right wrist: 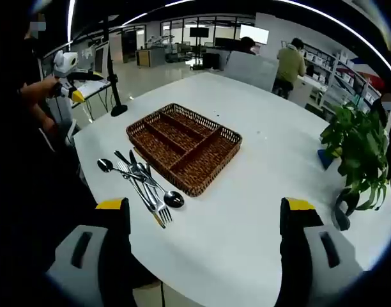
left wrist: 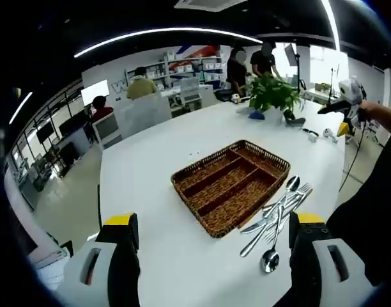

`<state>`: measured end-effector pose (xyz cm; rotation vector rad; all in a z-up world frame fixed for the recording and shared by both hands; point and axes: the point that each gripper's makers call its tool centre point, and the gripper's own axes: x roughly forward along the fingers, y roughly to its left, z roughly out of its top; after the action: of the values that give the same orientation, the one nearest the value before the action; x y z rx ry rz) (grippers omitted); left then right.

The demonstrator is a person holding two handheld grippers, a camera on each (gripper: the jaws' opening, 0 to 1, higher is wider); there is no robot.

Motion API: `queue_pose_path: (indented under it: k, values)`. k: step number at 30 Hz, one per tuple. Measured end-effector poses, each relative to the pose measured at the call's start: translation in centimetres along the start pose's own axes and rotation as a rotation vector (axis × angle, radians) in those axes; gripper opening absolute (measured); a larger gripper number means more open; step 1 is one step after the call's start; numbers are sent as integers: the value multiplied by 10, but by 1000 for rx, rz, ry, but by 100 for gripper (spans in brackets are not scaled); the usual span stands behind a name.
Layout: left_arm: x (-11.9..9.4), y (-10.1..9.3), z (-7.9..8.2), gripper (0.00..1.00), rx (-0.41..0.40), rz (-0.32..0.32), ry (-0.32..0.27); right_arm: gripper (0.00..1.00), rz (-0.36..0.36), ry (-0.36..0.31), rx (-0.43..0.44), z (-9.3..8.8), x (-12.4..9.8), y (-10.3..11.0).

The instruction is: Arrange the knives, forks, and spoons in their matching storage slots by inserting each utensil handle-first until every utensil is classified and aligned in the correct compartment

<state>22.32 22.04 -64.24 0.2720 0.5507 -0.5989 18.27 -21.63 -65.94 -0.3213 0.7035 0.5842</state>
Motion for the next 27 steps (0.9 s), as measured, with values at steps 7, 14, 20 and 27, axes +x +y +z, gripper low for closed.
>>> queue_pose_path:
  k: [7,14,20,27]
  values:
    - [1,2,1,100,-6,4,-3,100,1,4,1,0,1,-1]
    - [1,1,5,100,2,4,0,100,2,-1,-4,4,3,-2]
    - [2,-2,6,100,10,-3,6,100,7,2,-3,3,4,-2]
    - [4,-9,6,100,25,-12,19,100,10,-11,-3,7,6,-2]
